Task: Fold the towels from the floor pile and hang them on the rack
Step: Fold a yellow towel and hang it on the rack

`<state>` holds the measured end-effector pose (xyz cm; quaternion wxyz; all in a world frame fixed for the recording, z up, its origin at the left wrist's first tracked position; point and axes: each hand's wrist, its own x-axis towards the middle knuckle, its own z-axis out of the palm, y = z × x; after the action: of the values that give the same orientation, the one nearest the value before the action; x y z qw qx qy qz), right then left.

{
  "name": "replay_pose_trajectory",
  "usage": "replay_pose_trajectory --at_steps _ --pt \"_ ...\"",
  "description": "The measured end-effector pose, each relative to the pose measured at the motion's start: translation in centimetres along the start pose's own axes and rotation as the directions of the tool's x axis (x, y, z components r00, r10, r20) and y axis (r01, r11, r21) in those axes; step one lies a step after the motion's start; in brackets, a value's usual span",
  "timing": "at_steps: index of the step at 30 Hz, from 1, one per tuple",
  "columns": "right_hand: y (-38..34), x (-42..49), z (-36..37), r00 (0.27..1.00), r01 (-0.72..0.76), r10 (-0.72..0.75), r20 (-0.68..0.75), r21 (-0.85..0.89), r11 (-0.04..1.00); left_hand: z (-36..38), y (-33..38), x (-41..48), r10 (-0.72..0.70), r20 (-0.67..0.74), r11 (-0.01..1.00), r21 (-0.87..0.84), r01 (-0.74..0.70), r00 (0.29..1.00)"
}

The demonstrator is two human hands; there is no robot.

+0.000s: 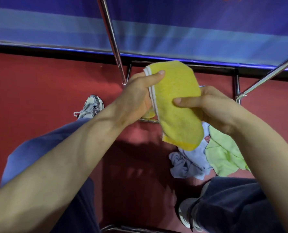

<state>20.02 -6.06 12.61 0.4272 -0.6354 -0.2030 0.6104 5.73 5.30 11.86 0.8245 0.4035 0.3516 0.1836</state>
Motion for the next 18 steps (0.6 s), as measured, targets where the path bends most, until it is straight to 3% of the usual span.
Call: replay_pose_trajectory --at_steps 5,8,11,14,18 --pt "-0.2 0.0 0.3 0.999 0.026 -0.041 0.035 0.355 0.935 0.2 -0.2 -0.7 -0.159 0.113 0.987 0.034 0.156 0.981" --pt "-0.2 0.5 0.0 0.999 0.032 -0.019 -0.034 0.438 0.898 0.8 -0.8 -1.4 -0.234 0.192 0.971 0.088 0.221 0.953" --pt "0.2 0.9 -0.4 0.982 0.047 0.019 -0.186 0.344 0.938 0.8 -1.0 -1.4 -0.302 0.188 0.941 0.213 0.262 0.935" --pt "0.5 1.2 -0.7 0.932 0.068 0.000 -0.361 0.176 0.982 0.4 -1.2 -1.1 -0.312 0.095 0.909 0.319 0.268 0.945" --pt "0.8 1.7 -0.2 0.847 0.131 -0.166 -0.505 -0.103 0.986 0.3 -1.4 -0.5 -0.277 -0.010 0.941 0.198 0.273 0.961"
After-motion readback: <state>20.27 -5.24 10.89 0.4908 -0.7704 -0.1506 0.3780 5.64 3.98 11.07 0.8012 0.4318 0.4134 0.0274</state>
